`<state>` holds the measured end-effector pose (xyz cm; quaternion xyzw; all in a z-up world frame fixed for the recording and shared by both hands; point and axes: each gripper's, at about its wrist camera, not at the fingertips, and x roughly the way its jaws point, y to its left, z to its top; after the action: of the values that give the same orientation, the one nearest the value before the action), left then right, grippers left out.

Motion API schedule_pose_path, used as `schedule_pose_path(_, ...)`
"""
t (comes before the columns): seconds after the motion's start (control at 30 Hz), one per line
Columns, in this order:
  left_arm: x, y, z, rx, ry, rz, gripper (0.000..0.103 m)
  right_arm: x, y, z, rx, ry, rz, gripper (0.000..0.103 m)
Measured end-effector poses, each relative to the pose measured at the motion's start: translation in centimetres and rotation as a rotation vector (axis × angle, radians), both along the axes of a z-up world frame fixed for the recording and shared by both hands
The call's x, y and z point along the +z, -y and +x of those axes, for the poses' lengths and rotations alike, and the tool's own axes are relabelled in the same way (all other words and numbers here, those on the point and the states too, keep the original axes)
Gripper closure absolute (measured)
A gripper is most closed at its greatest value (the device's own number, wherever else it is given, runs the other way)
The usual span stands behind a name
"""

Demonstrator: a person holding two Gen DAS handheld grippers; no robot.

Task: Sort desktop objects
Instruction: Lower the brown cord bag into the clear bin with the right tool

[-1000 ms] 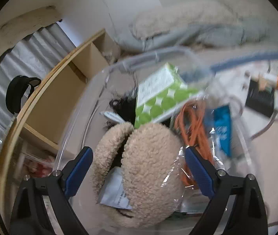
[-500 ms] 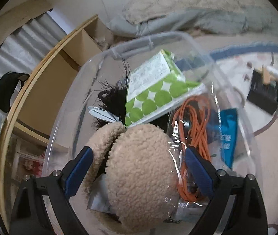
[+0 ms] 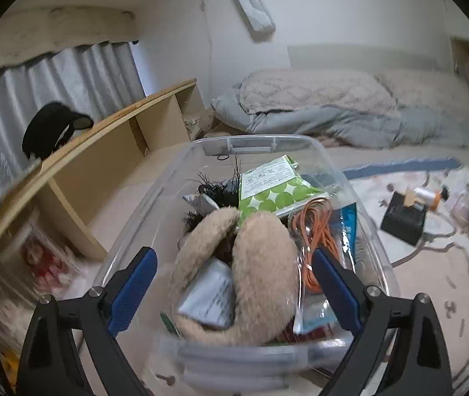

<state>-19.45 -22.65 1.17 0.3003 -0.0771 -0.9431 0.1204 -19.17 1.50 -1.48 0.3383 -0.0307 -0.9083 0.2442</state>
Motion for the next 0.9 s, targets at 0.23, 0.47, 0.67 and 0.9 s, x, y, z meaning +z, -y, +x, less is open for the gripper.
schedule_pose_path(0.23, -1.4, 2.6, 4.8, 0.044, -0.071, 0.096, 0.008, 1.9, 5.2, -3.5, 0.005, 0.065, -0.037, 0.056)
schedule_pose_path(0.47, -2.8, 4.3, 8.7, 0.052, -0.083, 0.157, 0.008, 2.1, 9.9, -6.7, -0.014, 0.164, -0.091, 0.056)
schedule_pose_path(0.67, -3.0, 5.5, 10.4, 0.047, -0.086, 0.178, 0.008, 1.4, 12.7, -8.4, -0.031, 0.213, -0.1, 0.056)
schedule_pose_path(0.9, -2.6, 6.5, 10.9, 0.042, -0.108, 0.2, 0.008, -0.1, 15.1, -9.5, -0.048, 0.212, -0.029, 0.054)
